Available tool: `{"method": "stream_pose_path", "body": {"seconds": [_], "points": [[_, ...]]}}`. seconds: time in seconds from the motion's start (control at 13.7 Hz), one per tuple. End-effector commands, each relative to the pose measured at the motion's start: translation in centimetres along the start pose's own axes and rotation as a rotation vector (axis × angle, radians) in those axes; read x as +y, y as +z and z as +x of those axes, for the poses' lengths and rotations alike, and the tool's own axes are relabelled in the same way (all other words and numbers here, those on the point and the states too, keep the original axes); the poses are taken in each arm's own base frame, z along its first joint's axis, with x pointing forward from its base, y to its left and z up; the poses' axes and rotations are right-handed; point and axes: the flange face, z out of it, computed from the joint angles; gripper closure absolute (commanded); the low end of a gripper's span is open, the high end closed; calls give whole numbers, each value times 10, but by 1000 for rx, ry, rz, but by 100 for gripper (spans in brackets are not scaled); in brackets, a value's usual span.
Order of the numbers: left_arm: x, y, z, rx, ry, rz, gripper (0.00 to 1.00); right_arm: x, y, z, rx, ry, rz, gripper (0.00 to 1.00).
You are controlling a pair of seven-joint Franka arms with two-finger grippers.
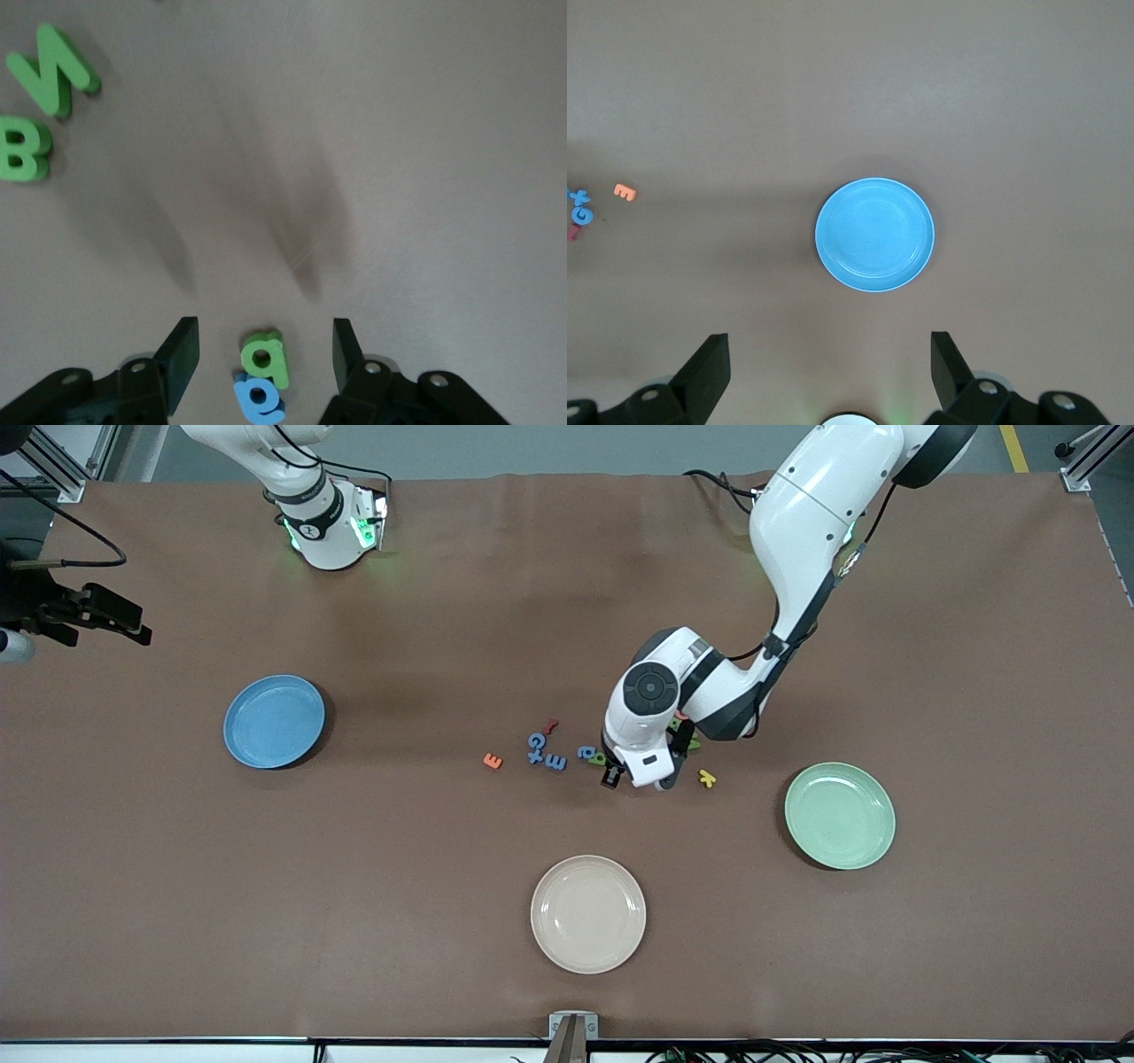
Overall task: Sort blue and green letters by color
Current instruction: 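Grasp a green letter with the left gripper while the right gripper reaches the blue letters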
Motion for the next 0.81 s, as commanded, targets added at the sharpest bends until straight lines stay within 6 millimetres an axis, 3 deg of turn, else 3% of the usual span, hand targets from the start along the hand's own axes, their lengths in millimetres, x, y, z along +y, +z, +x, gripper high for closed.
{"method": "stream_pose_path", "body": {"seconds": [0.0, 0.15, 0.51, 0.73], "points": [[2, 4, -9, 15, 1, -11, 33, 6, 20, 27, -5, 14, 7, 0], [0, 14, -12, 16, 7, -14, 36, 4, 44, 47, -21, 9, 4, 0], [3, 19, -13, 2, 7, -40, 40, 5, 67, 73, 4, 5, -15, 0], [-1, 27, -18, 3, 15, -30, 43, -4, 100, 92, -23, 8, -4, 0]]}}
